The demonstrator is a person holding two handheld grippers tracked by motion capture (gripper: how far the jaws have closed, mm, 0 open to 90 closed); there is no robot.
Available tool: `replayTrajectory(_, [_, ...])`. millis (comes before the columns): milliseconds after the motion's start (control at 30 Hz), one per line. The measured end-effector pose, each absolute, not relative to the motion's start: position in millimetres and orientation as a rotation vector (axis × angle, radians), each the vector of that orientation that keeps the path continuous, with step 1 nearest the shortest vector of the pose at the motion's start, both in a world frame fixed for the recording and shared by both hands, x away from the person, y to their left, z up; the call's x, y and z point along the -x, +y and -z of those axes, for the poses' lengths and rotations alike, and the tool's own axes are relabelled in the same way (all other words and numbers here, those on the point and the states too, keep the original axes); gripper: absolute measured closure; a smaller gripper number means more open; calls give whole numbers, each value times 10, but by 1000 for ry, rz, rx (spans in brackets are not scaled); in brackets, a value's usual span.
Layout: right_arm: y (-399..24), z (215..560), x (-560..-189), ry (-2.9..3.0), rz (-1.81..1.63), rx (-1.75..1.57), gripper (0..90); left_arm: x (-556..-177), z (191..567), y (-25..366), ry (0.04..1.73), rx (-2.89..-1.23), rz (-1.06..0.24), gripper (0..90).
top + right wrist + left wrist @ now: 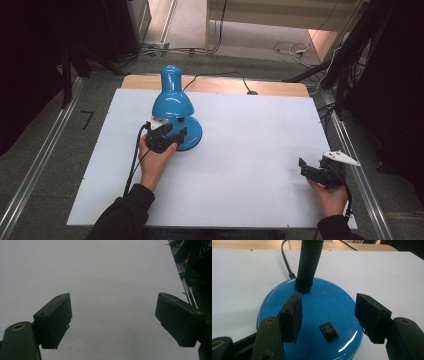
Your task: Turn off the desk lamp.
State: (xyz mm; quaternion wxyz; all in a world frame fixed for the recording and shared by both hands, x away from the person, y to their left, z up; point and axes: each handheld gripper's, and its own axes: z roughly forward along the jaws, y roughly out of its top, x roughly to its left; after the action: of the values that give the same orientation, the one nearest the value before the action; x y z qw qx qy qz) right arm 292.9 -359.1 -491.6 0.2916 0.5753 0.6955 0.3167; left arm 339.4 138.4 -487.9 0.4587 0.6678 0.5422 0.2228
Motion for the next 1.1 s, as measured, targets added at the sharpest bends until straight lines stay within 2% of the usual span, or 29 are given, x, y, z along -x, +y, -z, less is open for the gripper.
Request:
replayTrajectory(433, [-3600, 4915, -2928, 1851, -847, -1535, 127, -3392, 4872, 1409, 1346, -1645, -541, 339])
replayTrajectory(1100, [-3604, 4915, -2923, 1847, -845, -1541, 127, -3311, 4868, 1513, 1368, -1627, -540, 308])
